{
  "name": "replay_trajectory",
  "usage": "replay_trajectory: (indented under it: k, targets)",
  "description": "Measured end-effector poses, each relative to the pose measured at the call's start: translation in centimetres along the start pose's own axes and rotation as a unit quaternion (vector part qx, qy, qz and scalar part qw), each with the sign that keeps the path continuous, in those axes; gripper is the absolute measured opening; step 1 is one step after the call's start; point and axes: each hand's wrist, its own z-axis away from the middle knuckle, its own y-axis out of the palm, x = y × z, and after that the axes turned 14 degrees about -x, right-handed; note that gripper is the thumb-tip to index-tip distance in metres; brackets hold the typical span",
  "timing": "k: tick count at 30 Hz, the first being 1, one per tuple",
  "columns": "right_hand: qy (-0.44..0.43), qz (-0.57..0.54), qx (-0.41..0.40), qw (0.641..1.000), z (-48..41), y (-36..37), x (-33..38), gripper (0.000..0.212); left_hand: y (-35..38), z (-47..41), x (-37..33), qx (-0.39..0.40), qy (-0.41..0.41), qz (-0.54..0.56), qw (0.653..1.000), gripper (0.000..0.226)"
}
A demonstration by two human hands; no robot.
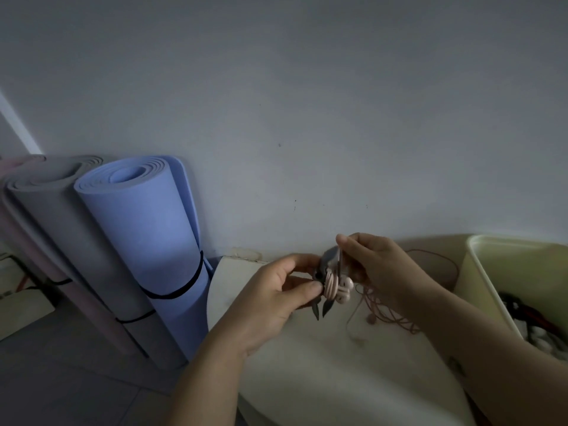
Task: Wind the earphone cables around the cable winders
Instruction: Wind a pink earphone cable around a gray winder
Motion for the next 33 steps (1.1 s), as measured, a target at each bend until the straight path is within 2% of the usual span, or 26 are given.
replay_trajectory:
  k: [3, 5, 9, 12, 14, 20, 22, 24, 26, 28, 30, 33]
  targets:
    - [0.062, -0.026, 0.033, 0.997, 0.0, 1.2, -1.2, 0.035, -0.1, 0.1, -0.2, -0.017, -0.009, 0.118, 0.993, 0.033]
    - [0.061, 0.017, 0.032, 0.997, 0.2, 1.9, -1.6, 0.031, -0.1, 0.0, -0.3, -0.042, -0.021, 0.179, 0.983, 0.036]
    - [-0.024, 0.131, 0.044, 0.99, 0.8, 2.8, -1.4, 0.039, 0.1, -0.2, -0.3, -0.096, -0.06, 0.295, 0.949, 0.034]
    - [-0.118, 0.25, 0.075, 0.958, 1.6, 3.1, -0.9, 0.034, 0.1, -0.4, -0.3, -0.135, -0.102, 0.374, 0.912, 0.027]
    - [-0.176, 0.297, 0.092, 0.934, 2.2, 3.2, -0.7, 0.028, -0.1, -0.6, -0.1, -0.172, -0.122, 0.377, 0.902, 0.025]
    - [-0.265, 0.343, 0.087, 0.897, 2.4, 2.9, -0.2, 0.028, 0.0, -0.6, -0.1, -0.227, -0.112, 0.29, 0.923, 0.027]
    - [-0.287, 0.357, 0.079, 0.886, 2.3, 2.7, 0.1, 0.029, 0.0, -0.7, 0.3, -0.252, -0.085, 0.195, 0.944, 0.02]
    - [-0.294, 0.352, 0.064, 0.886, 2.3, 2.3, 0.7, 0.025, -0.1, -0.7, 0.7, -0.278, -0.047, 0.049, 0.958, 0.018]
    - [-0.292, 0.339, 0.05, 0.893, 2.1, 1.6, 1.4, 0.023, -0.2, -0.5, 0.8, -0.244, -0.006, -0.059, 0.968, 0.024]
    - [-0.287, 0.324, 0.023, 0.901, 1.8, 0.7, 1.8, 0.017, -0.2, -0.3, 0.7, -0.187, 0.02, -0.121, 0.975, 0.026]
    - [-0.286, 0.326, -0.004, 0.901, 1.5, 0.0, 2.1, 0.012, -0.3, -0.1, 0.5, -0.143, 0.029, -0.15, 0.978, 0.024]
    - [-0.274, 0.307, -0.023, 0.911, 1.2, -0.8, 2.3, 0.014, -0.4, -0.1, 0.7, -0.094, 0.031, -0.175, 0.98, 0.023]
